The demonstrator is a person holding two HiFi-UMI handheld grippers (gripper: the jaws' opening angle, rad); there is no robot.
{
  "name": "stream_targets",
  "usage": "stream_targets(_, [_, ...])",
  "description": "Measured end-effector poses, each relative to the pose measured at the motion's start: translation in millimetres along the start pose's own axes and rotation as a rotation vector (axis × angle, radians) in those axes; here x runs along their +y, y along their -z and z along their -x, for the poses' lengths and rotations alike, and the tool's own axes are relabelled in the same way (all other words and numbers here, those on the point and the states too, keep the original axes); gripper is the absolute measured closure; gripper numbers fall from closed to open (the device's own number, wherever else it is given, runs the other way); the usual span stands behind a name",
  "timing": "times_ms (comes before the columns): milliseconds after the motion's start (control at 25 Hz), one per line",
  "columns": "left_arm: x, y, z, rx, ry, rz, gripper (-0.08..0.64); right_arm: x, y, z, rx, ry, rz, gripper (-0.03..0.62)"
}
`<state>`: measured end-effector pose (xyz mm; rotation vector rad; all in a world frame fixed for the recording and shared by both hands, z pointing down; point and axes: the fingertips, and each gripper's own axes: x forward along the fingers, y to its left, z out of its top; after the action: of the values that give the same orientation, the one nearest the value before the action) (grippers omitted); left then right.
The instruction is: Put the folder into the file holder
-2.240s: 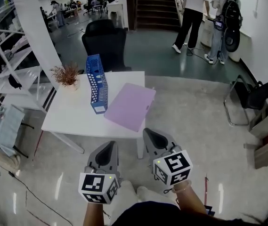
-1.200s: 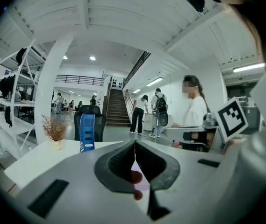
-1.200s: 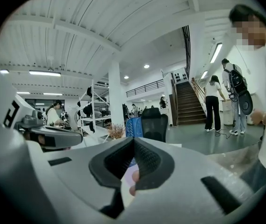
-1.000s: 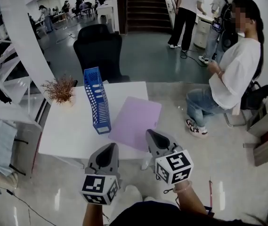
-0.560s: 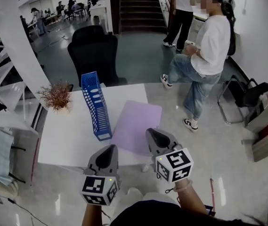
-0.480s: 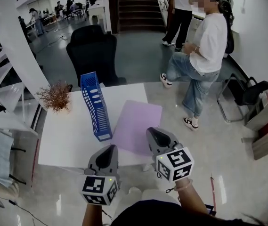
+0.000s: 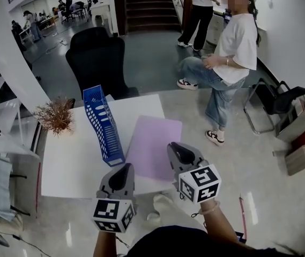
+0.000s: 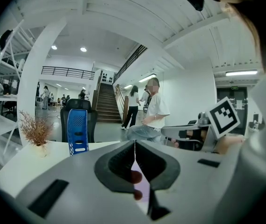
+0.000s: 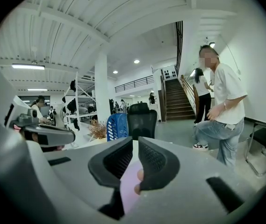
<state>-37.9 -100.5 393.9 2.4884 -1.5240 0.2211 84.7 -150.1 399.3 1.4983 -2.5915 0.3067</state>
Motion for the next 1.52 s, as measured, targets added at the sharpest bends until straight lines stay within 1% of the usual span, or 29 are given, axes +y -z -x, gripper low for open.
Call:
stream_targets(240, [16.1,-1.0,-22.6,-0.008,-0.019,-0.013,0.554,-16.9,4.4,-22.1,0.025,-0.009,-0.013,0.554])
stream_targets(480, [21.3,-2.8,-50.6,0.005,-0.021,-0.005,0.554,-40.3,15.4,-47.6,0.068,-0.022,-0.037,0.532])
stream_targets(640, [24.2,-6.6,-67.6,0.024,-0.027,0.021,0.554,-57.8,24.6,-63.9,0.105,-0.033,-0.059,0.516])
stream_targets(800, [31.8,-8.2,-82.9,0.027,-0.044,0.028,0.554,-77.1,38.0,-79.5,0.142,-0.038,-0.086,0.505])
stream_targets(1000, [46.9,-3.8,-98.8,0.022,-0.086,0.022,0.554,-97.6,57.1,-98.9,0.191,-0.040,-0.103,0.494])
stream_targets(1120, [50.4,-2.7,-107.4,0.024,-0.101,0.031,0.554,-108.2,68.6,-108.2,0.219,-0.038,-0.111,0.483])
stream_targets(1520, [56.1,7.4,-134.8,0.056,-0.129,0.049,0.554,-146.7,109.8,-133.7,0.310,-0.008,-0.139,0.448])
